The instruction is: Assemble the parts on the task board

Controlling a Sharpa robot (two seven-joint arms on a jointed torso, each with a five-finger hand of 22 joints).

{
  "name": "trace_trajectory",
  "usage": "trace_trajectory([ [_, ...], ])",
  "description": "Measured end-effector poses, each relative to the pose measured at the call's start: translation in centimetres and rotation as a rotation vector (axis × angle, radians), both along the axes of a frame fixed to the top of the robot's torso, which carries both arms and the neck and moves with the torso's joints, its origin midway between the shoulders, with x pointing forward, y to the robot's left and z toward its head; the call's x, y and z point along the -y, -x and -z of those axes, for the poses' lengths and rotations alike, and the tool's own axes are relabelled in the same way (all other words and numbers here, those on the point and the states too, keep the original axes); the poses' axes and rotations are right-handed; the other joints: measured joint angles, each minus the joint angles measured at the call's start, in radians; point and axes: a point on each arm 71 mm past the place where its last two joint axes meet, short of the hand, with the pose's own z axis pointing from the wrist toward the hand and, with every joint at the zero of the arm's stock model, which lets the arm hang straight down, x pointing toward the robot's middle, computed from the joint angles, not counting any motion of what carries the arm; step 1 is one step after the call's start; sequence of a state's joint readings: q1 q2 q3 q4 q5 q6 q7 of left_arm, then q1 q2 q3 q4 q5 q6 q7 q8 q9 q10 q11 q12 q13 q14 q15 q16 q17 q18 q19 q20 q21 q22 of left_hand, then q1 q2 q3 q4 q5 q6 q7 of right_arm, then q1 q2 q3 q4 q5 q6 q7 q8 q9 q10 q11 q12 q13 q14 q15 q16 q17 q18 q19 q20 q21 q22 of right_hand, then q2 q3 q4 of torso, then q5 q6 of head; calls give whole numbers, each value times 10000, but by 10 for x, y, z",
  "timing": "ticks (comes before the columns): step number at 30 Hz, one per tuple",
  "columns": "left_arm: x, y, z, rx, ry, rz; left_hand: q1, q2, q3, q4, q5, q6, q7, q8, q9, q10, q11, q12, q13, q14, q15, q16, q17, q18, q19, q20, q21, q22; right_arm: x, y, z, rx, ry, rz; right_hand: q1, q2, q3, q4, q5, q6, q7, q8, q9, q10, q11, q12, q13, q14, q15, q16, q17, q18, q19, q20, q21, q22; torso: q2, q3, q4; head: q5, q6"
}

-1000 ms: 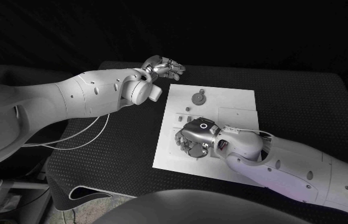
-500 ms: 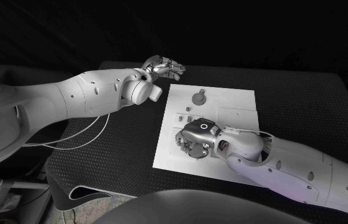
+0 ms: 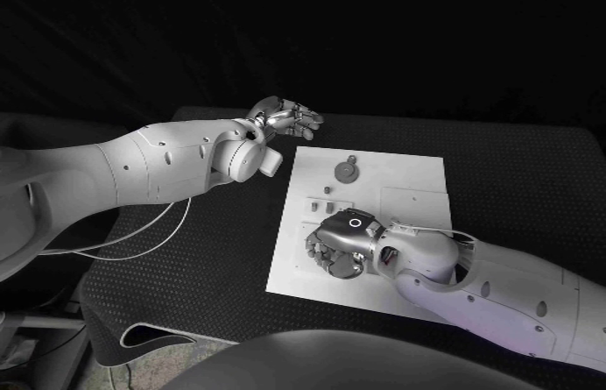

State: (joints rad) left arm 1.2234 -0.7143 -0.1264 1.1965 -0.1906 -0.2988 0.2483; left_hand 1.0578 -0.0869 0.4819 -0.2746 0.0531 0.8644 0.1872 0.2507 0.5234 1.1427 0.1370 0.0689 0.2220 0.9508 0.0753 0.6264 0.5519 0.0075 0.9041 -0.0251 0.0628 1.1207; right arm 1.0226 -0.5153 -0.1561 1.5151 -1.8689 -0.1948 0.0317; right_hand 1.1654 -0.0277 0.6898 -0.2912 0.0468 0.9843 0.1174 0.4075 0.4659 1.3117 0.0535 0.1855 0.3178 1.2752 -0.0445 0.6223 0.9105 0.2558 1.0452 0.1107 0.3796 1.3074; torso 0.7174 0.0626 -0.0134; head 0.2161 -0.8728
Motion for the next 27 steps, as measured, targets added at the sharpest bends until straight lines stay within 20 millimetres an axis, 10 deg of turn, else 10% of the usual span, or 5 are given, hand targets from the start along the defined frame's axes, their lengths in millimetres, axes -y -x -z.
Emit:
trace_trajectory([
  [21, 1, 0, 0, -13, 9, 22, 0, 0, 0, 0, 0, 0, 0, 0, -9, 0, 0, 0, 0, -1, -1, -39, 19, 0, 0, 0, 0, -16, -4, -6, 3, 33, 118, 11, -5, -5, -14, -13, -3, -13, 8, -8, -120, -143, 56, -163, 41, -23, 28, 31, 1, 2, -31, 32, 57, 40, 0, -2, -1, -57, 0],
  [27, 1, 0, 0, -22, 13, 28, 0, 0, 0, 0, 0, 0, 0, 0, -8, 0, 0, 0, 0, -1, -1, -38, 19, 1, 0, 0, 0, -15, -1, -9, 3, -48, -29, 119, -437, -885, -261, 118, 0, -827, 364, -511, 188, -942, 261, -679, -175, -246, 216, -22, -7, 21, -171, 95, 60, 16, 0, -2, -1, -68, 0],
])
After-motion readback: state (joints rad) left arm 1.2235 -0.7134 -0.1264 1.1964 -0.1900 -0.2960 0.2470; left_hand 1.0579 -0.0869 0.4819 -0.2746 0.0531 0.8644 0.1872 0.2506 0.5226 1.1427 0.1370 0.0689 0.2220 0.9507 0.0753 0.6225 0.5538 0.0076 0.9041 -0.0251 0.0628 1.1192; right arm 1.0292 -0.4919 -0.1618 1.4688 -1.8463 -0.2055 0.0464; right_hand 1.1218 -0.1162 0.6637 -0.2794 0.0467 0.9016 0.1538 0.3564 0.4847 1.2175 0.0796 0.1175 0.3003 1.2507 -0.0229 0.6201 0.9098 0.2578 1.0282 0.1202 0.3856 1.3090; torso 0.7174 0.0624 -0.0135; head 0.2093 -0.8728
